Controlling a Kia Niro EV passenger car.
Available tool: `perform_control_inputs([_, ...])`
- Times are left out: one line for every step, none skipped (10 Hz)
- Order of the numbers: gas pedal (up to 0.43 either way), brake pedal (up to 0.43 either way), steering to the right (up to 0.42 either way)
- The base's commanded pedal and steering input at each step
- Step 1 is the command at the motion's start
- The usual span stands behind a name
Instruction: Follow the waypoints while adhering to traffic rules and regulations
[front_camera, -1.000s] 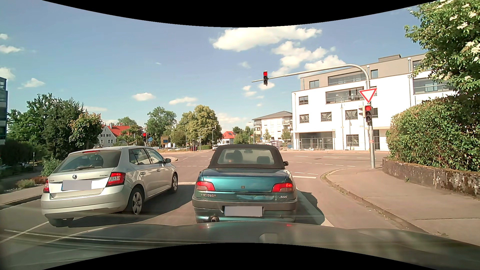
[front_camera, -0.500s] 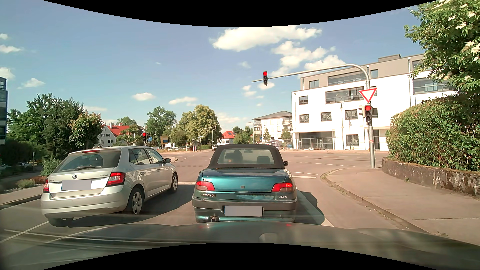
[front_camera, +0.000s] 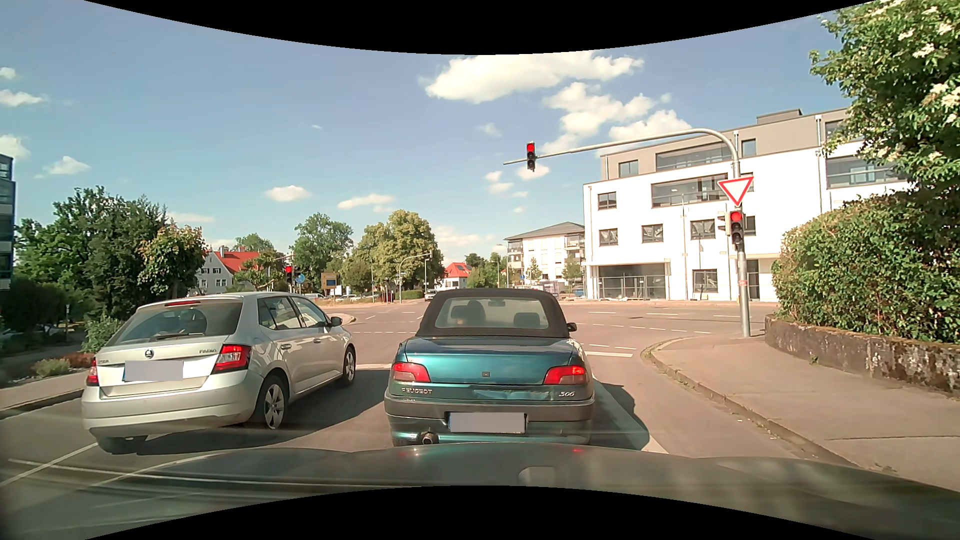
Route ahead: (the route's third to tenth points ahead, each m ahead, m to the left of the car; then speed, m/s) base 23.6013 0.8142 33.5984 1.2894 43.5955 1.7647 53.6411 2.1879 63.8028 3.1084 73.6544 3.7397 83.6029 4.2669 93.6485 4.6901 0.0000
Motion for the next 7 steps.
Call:
perform_control_inputs([0.0,0.64,0.004])
perform_control_inputs([0.0,0.634,0.003])
perform_control_inputs([0.0,0.634,0.003])
perform_control_inputs([0.0,0.634,0.004])
perform_control_inputs([0.0,0.634,0.003])
perform_control_inputs([0.0,0.64,0.003])
perform_control_inputs([0.0,0.64,0.004])
